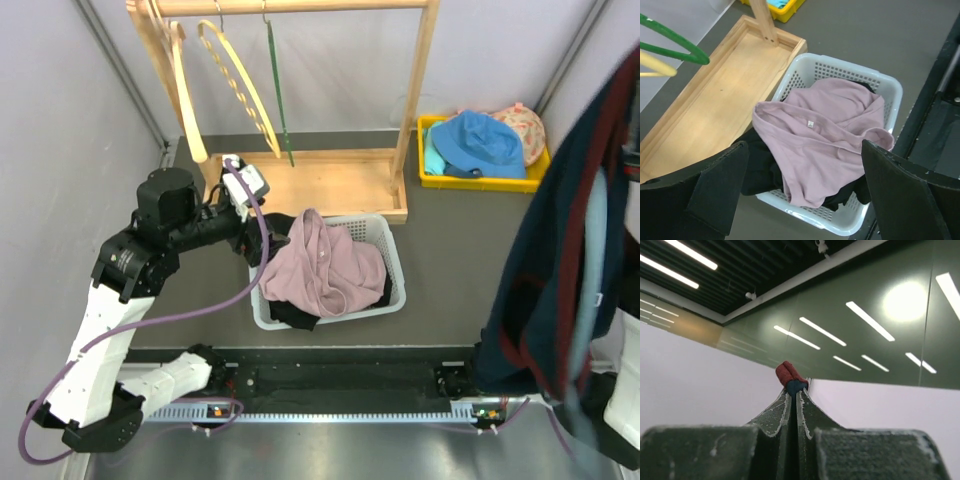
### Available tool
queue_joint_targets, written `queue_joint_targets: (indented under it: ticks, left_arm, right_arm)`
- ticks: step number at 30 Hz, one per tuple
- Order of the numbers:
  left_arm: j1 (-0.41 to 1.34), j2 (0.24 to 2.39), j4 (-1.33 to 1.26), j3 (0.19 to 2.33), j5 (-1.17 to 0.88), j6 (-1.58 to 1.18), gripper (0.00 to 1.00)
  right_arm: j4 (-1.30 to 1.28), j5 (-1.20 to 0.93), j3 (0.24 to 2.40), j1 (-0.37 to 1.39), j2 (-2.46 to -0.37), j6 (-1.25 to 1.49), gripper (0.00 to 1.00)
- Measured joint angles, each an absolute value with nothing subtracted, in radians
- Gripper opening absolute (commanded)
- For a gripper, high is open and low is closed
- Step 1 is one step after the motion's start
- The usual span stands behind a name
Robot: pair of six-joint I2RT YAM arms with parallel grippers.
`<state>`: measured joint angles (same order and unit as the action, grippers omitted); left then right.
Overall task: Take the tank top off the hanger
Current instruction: Pick up the hanger from the clothesline.
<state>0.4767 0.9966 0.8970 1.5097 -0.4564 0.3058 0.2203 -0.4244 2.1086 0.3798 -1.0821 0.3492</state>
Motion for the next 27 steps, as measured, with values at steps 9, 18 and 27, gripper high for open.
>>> queue_joint_targets:
  ticks: [9, 18, 27]
  left_arm:
    - [0.476, 1.014, 0.859, 1.507, -0.747, 0.2, 0.99]
    - [0.476, 0.997, 0.694, 1.408, -0.897, 0.106, 0.99]
    - [0.511, 0.747, 0.447, 1.051, -0.753, 0.229, 0.99]
  right_arm:
    - [0.245, -0.464, 2.039, 0.38, -1.22, 0.471, 0.0]
    - [0.159, -0.469, 2.094, 0.406, -1.369, 0.493, 0.0]
    - [0.056, -0.461, 1.995, 0.445, -1.33, 0.42, 0.0]
